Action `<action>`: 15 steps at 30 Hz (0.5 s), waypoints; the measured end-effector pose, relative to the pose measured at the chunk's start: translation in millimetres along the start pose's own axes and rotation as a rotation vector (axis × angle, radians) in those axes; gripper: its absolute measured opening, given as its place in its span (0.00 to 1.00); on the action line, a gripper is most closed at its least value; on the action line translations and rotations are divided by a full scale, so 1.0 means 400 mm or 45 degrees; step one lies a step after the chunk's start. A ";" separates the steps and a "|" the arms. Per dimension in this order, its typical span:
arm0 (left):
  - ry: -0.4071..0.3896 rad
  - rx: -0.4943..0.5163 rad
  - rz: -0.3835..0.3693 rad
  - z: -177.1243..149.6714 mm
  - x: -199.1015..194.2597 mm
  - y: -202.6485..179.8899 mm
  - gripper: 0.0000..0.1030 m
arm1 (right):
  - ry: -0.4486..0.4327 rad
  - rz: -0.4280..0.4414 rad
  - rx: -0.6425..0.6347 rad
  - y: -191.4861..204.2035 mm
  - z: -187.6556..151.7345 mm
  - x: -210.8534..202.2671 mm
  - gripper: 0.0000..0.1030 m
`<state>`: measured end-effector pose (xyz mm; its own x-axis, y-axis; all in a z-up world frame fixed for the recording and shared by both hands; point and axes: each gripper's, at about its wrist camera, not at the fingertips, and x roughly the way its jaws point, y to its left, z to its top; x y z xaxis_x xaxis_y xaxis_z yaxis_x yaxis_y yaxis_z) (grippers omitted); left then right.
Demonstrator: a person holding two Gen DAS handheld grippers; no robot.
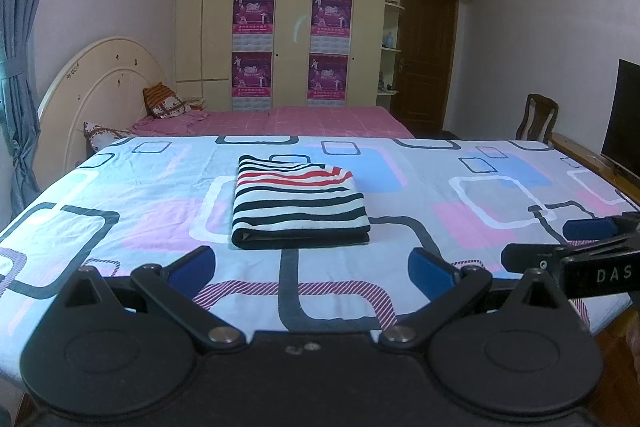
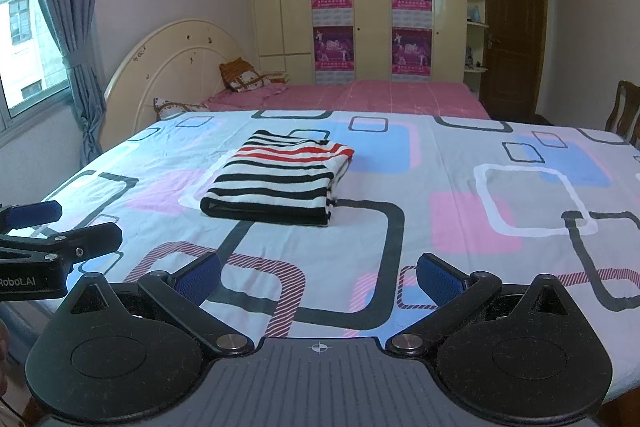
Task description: Fold small clothes
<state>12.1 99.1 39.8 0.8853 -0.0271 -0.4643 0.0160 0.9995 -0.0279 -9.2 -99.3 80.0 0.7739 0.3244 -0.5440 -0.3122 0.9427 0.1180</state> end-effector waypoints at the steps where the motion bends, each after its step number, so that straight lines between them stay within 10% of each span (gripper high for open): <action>1: 0.000 0.000 -0.001 0.000 0.000 0.000 1.00 | 0.000 0.000 -0.002 -0.002 0.000 -0.001 1.00; 15: 0.000 0.003 0.011 0.005 0.002 -0.007 1.00 | -0.001 0.004 0.001 -0.008 -0.001 0.006 1.00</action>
<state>13.8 96.3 41.4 0.8854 -0.0184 -0.4645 0.0094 0.9997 -0.0217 -6.8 -101.6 77.9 0.7732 0.3273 -0.5431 -0.3142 0.9417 0.1202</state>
